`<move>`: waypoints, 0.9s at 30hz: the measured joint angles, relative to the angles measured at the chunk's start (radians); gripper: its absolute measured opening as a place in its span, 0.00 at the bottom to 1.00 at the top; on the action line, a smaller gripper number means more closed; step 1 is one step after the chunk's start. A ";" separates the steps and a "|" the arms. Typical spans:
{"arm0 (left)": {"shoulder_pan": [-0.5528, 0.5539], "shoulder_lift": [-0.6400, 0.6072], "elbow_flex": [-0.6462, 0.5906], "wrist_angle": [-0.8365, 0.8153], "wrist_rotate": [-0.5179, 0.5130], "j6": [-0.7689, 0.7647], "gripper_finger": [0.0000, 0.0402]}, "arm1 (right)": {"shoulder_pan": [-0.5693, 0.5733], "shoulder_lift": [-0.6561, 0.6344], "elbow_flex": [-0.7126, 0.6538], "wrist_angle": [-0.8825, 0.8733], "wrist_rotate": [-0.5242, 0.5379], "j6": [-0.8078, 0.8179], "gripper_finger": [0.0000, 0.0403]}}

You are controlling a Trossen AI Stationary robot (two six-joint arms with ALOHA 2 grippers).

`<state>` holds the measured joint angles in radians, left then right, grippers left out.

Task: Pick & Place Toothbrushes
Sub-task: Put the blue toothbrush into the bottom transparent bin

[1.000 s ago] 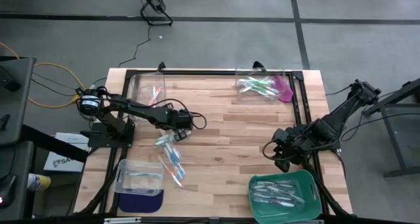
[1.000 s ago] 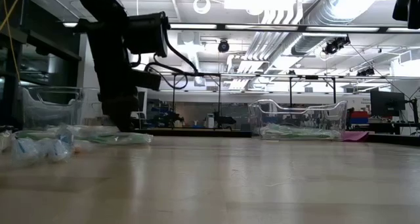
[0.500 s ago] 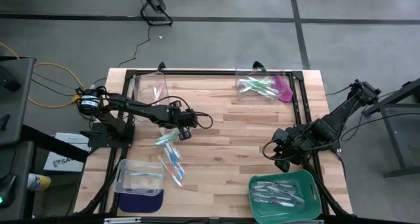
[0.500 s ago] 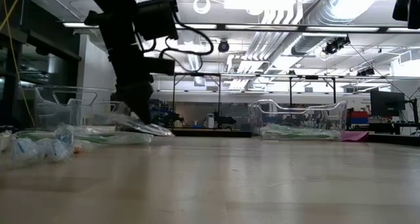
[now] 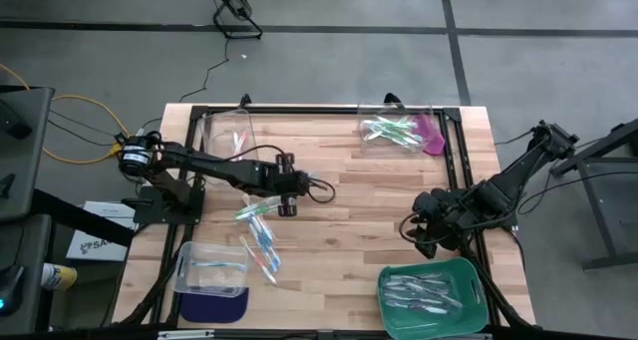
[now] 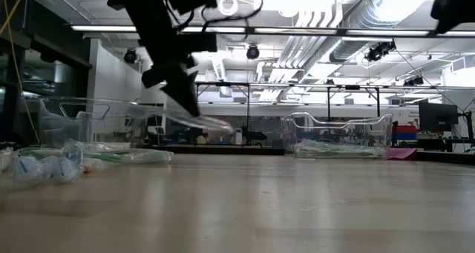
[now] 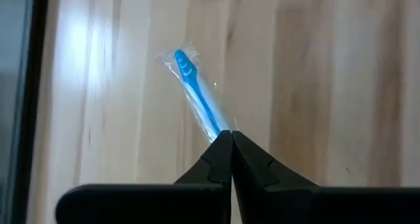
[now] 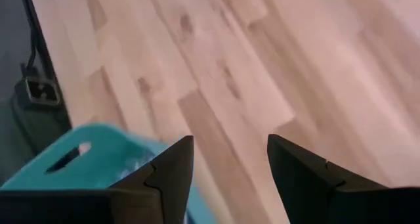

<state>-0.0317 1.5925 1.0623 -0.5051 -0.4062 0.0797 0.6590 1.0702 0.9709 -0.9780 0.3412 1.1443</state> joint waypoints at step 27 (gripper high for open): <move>-0.034 -0.016 0.008 0.675 0.493 0.361 0.00 | 0.000 0.001 -0.414 0.947 0.332 -0.565 0.47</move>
<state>-0.0658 1.5761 1.0707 0.1695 0.0864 0.4404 0.6590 1.0710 0.5570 -0.0311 0.6732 0.5794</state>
